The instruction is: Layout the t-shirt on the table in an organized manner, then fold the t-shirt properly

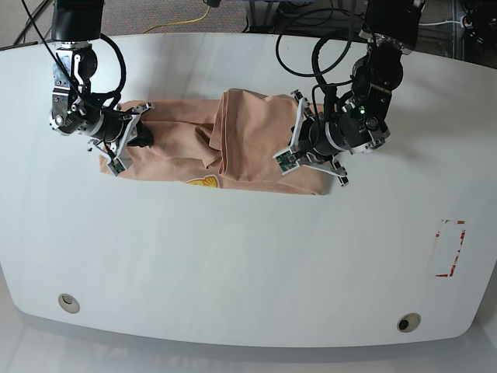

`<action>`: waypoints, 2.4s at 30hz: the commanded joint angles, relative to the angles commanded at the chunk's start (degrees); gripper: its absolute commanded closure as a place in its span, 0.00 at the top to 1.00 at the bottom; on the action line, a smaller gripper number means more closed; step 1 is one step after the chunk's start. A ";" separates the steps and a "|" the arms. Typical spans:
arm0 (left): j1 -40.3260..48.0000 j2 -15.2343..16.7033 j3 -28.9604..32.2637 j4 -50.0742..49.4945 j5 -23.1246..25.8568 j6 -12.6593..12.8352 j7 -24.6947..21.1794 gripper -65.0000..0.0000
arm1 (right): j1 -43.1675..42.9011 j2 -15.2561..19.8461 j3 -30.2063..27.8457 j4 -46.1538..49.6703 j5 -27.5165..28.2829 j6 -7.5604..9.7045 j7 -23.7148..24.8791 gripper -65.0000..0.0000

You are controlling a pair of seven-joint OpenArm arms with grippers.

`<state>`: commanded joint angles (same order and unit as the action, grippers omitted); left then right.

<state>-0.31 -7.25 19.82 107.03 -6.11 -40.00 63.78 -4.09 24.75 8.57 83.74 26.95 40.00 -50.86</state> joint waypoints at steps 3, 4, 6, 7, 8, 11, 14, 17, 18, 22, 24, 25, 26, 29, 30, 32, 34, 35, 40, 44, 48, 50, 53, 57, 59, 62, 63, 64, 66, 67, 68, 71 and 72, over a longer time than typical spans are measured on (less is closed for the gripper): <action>-0.18 0.88 0.26 -0.09 0.26 0.00 -0.35 0.03 | 0.00 0.00 0.00 0.00 0.00 0.00 0.00 0.01; -0.18 1.32 0.18 -0.09 0.26 0.00 -0.44 0.04 | 0.00 0.00 0.00 0.00 0.09 0.00 0.00 0.01; -1.32 2.46 0.09 -0.18 0.26 0.00 -0.79 0.05 | 0.00 0.00 0.00 0.00 0.09 0.00 0.00 0.01; -1.85 2.73 0.09 -0.18 0.26 0.00 -0.88 0.06 | 0.00 0.00 0.00 0.00 0.09 0.00 0.00 0.01; -2.90 3.52 0.09 -0.18 0.35 0.00 -0.97 0.12 | 0.00 -0.09 0.00 0.00 0.09 0.00 0.00 0.01; -4.40 5.63 0.09 -1.23 0.35 0.00 -0.88 0.28 | 0.00 -0.09 0.00 0.00 0.09 0.00 0.00 0.01; -5.98 8.44 0.00 -3.16 0.35 0.00 -0.88 0.53 | 0.00 -0.09 0.00 0.00 0.00 0.00 0.00 0.01; -7.56 10.55 0.09 -5.19 0.35 0.00 -1.14 0.71 | 0.00 -0.09 0.00 0.00 0.09 0.00 0.00 0.01; -8.18 11.25 0.26 -6.15 0.35 0.00 -1.14 0.76 | 0.00 -0.09 0.00 0.00 0.09 0.00 0.00 0.01; -10.29 14.07 0.35 -10.90 0.35 2.51 -1.14 0.80 | 0.00 -0.09 0.00 0.00 0.09 0.00 0.00 0.01; -11.16 15.03 0.44 -13.45 0.35 3.74 -1.14 0.80 | 0.00 -0.09 0.00 0.00 0.09 0.00 0.00 0.01; -11.43 15.30 0.44 -14.33 0.35 3.82 -1.14 0.80 | 0.00 -0.09 0.00 0.00 0.09 0.00 0.00 0.01; -12.04 15.65 0.44 -16.00 0.26 4.00 -1.14 0.80 | 0.00 -0.09 0.00 0.00 0.09 0.00 0.00 0.01; -13.01 16.00 0.44 -18.81 0.18 4.09 -1.23 0.80 | 0.00 -0.09 0.00 0.00 0.09 0.00 0.00 0.01; -13.10 16.00 0.44 -19.34 0.09 4.09 -1.23 0.80 | 0.00 -0.09 0.00 0.00 0.09 0.00 0.00 0.01; -13.27 16.00 0.53 -20.13 0.00 4.00 -1.23 0.80 | 0.00 -0.09 0.00 0.00 0.09 0.00 0.00 0.01; -13.36 16.00 1.41 -20.48 0.00 3.91 -1.23 0.80 | 0.00 -0.09 0.00 0.00 0.09 0.00 0.00 0.01; -13.36 16.00 2.20 -20.48 0.00 3.91 -1.23 0.80 | 0.00 -0.09 0.00 0.00 0.09 0.00 0.00 0.01; -13.27 15.74 5.10 -20.48 0.00 3.91 -1.23 0.80 | 0.00 -0.09 0.00 0.00 0.09 0.00 0.00 0.01; -13.10 15.65 5.54 -20.48 0.18 4.00 -1.23 0.79 | 0.09 -0.09 0.00 0.00 0.09 0.00 0.00 0.01; -13.27 15.65 5.71 -20.84 0.35 4.26 -1.23 0.57 | 0.09 -0.09 0.00 0.00 0.18 0.00 0.00 0.01; -13.36 15.65 5.71 -21.80 0.35 4.26 -1.23 0.42 | 0.09 -0.09 0.00 0.00 0.18 0.00 0.00 0.01; -13.54 15.65 5.80 -23.82 0.35 4.26 -1.23 0.20 | 0.09 -0.09 0.00 0.00 0.18 0.00 0.00 0.01; -15.21 15.65 5.80 -26.37 0.35 4.26 -1.23 0.00 | 0.09 -0.09 0.00 0.00 0.18 0.00 0.00 0.01; -15.56 15.65 5.80 -27.34 0.35 4.26 -1.23 0.00 | 0.09 -0.09 0.00 0.00 0.18 0.00 0.00 0.01; -15.82 15.65 5.71 -27.78 0.35 4.26 -1.23 0.00 | 0.09 -0.09 0.00 0.00 0.18 0.00 0.00 0.01; -16.09 15.65 5.71 -27.78 0.35 4.26 -1.23 0.00 | 0.09 -0.09 0.00 0.00 0.18 0.00 0.00 0.01; -16.26 15.65 5.71 -27.78 0.35 4.26 -1.23 0.00 | 0.09 -0.09 0.00 0.00 0.18 0.00 0.00 0.01; -16.26 15.65 5.71 -27.78 0.35 4.26 -1.23 0.00 | 0.09 -0.09 0.00 0.00 0.18 0.00 0.00 0.01; -16.35 15.65 5.63 -27.52 0.35 4.26 -1.23 0.00 | 0.09 -0.09 0.00 0.00 0.18 0.00 0.00 0.01; -16.44 15.65 5.63 -27.34 0.35 4.26 -1.32 0.00 | 0.09 -0.09 0.00 0.00 0.18 0.00 0.00 0.01; -17.58 15.65 5.54 -27.34 0.35 4.26 -1.76 0.00 | 0.09 -0.09 0.00 0.00 0.18 0.00 0.00 0.01; -17.67 15.65 5.54 -27.34 0.35 4.26 -1.93 0.00 | 0.09 -0.09 0.00 0.00 0.18 0.00 0.00 0.01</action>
<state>-17.98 8.40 25.36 79.69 -5.76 -35.74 61.85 -4.00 24.66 8.57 83.74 27.12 40.00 -50.86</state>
